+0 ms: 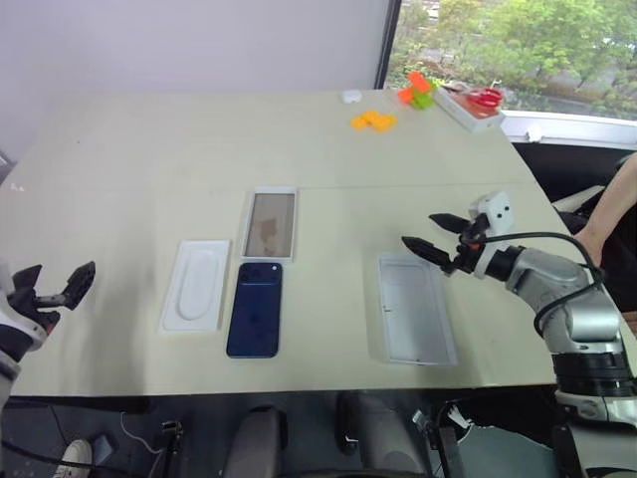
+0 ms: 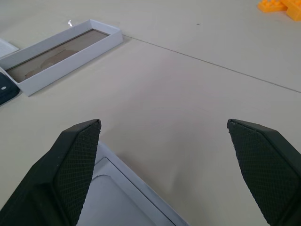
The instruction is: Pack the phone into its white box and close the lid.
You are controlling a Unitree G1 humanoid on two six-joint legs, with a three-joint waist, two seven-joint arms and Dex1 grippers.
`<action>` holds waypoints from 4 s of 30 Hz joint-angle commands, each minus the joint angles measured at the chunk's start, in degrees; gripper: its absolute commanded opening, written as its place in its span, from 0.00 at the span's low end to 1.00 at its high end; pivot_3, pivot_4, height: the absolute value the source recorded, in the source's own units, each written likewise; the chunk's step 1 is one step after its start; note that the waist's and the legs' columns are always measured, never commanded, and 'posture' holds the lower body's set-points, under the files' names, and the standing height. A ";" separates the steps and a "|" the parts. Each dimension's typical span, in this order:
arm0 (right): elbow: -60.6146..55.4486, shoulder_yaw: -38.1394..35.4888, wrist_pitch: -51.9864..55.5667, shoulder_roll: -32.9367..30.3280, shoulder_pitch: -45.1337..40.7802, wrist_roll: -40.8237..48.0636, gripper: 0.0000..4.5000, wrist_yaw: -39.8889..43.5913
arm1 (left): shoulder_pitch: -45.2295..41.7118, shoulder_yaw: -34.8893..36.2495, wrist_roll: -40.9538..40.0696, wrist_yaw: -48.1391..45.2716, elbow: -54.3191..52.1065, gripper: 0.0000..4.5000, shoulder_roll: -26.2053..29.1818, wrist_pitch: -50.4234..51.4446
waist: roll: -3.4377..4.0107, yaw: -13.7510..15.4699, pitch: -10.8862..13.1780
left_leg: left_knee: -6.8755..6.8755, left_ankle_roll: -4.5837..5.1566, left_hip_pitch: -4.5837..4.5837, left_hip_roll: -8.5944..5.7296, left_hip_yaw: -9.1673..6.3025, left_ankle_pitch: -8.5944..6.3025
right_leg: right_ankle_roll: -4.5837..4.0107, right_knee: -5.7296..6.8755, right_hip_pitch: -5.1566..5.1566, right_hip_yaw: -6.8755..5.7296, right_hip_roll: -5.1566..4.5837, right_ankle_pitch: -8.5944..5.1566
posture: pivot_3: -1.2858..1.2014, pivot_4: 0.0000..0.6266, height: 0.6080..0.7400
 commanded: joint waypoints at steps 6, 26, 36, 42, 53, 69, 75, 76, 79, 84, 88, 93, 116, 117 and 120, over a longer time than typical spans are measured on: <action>-0.61 -0.82 -1.79 -0.32 -0.52 0.10 1.00 0.64 | -0.85 0.30 0.55 -0.06 -0.33 0.99 0.70 -0.73 | 0.00 0.02 0.00 | 0.00 0.00 0.01 0.00 0.00 0.00 | 0.00 0.00 0.00 0.00 0.02 0.00 | 0.52 0.24 0.94; -8.13 2.67 0.73 0.07 -2.68 1.55 1.00 2.25 | -0.62 -4.52 -4.09 -2.12 -5.52 0.99 -0.55 3.75 | 0.00 -0.06 0.00 | -0.01 0.00 0.01 0.04 0.01 0.00 | 0.01 0.00 -0.01 0.01 0.08 0.00 | 0.52 0.24 0.94; -21.49 12.40 5.84 -0.11 -1.63 3.83 1.00 6.55 | 6.11 -4.22 -17.71 2.28 -15.33 0.99 1.86 24.52 | -0.01 -0.04 0.02 | -0.04 0.01 0.02 0.32 -0.06 -0.01 | 0.01 -0.03 -0.07 0.08 0.41 -0.02 | 0.52 0.24 0.94; -23.09 13.49 6.08 -0.19 1.03 4.00 1.00 6.73 | 4.79 -0.40 -30.39 10.62 -12.99 0.99 2.89 37.21 | -0.02 0.00 0.03 | -0.02 0.01 0.03 0.32 -0.17 -0.01 | -0.03 -0.02 -0.06 0.05 0.49 -0.04 | 0.52 0.24 0.94; -26.78 14.66 8.15 -0.04 1.43 5.43 1.00 6.21 | -0.79 -3.86 -40.66 20.31 -5.68 0.99 3.32 44.10 | 0.04 0.19 0.01 | -0.03 0.01 0.08 0.25 -0.23 -0.01 | -0.06 -0.02 -0.05 0.07 0.51 -0.04 | 0.52 0.24 0.94; -29.76 16.77 8.56 0.22 2.22 5.26 1.00 5.07 | -4.35 -6.43 -42.24 22.37 -1.92 0.01 2.52 41.16 | 0.10 0.23 0.00 | -0.03 0.00 0.04 0.21 -0.24 0.00 | -0.09 -0.05 -0.04 0.09 0.38 -0.04 | 0.52 0.24 0.94; -29.57 16.96 8.37 0.31 2.02 5.38 1.00 5.37 | -3.86 -3.31 -44.02 24.42 -0.15 0.01 2.31 37.43 | 0.08 0.16 0.00 | -0.03 0.00 0.05 0.21 -0.26 0.00 | -0.09 -0.05 -0.04 0.09 0.37 -0.04 | 0.52 0.24 0.94; -29.51 16.99 8.33 0.31 1.99 5.36 1.00 5.43 | -4.09 -2.40 -44.34 24.65 0.04 0.01 1.91 35.98 | 0.08 0.16 0.00 | -0.03 0.00 0.05 0.22 -0.27 0.00 | -0.09 -0.05 -0.04 0.09 0.39 -0.04 | 0.52 0.24 0.94; -29.10 17.08 8.12 0.31 1.72 5.20 1.00 5.69 | -5.16 0.36 -45.81 24.90 -0.59 0.01 0.69 31.20 | 0.06 0.06 0.01 | -0.03 0.00 0.05 0.24 -0.26 0.00 | -0.09 -0.05 -0.06 0.09 0.48 -0.04 | 0.52 0.24 0.94; -28.32 17.29 7.59 0.44 0.99 4.69 1.00 6.11 | -7.97 -0.72 -50.53 25.94 -3.95 0.01 1.16 28.05 | 0.03 0.22 0.03 | -0.04 0.00 0.03 0.26 -0.25 0.00 | -0.11 -0.05 -0.07 0.06 0.52 -0.04 | 0.52 0.24 0.94; -27.68 17.45 7.28 0.73 0.28 4.39 1.00 6.24 | -13.19 -6.51 -54.31 30.51 -4.97 0.01 1.28 27.34 | 0.00 0.38 0.03 | -0.03 -0.02 -0.01 0.23 -0.24 0.00 | -0.11 -0.06 -0.04 0.03 0.41 -0.03 | 0.52 0.24 0.94; -27.13 18.46 6.59 1.50 -0.94 3.73 1.00 5.95 | -26.00 -21.44 -54.07 41.59 0.07 0.01 -3.13 28.81 | -0.03 0.46 0.02 | -0.01 -0.03 -0.01 0.00 -0.23 0.01 | -0.09 -0.06 0.01 0.06 0.30 0.00 | 0.52 0.24 0.94; -23.09 18.19 5.38 4.89 -1.05 -4.05 1.00 -5.08 | -41.27 -27.52 -56.73 48.41 18.52 0.01 -5.75 31.93 | -0.07 0.28 0.02 | -0.05 -0.26 -0.05 -0.01 -0.27 0.15 | -0.17 -0.01 -0.05 0.00 0.38 0.32 | 0.52 0.24 0.94; -23.03 18.08 5.43 5.03 -0.93 -4.15 1.00 -5.42 | -41.35 -27.51 -56.58 48.32 18.67 0.01 -5.84 32.06 | -0.07 0.27 0.02 | -0.05 -0.27 -0.05 -0.02 -0.27 0.15 | -0.17 -0.01 -0.04 0.00 0.38 0.32 | 0.52 0.24 0.94; -23.51 18.00 5.49 5.17 -0.58 -3.93 1.00 -5.79 | -41.64 -27.26 -56.05 47.91 19.15 0.01 -5.93 32.35 | -0.07 0.24 0.02 | -0.06 -0.27 -0.05 -0.02 -0.27 0.15 | -0.16 -0.01 -0.04 0.01 0.37 0.32 | 0.52 0.24 0.94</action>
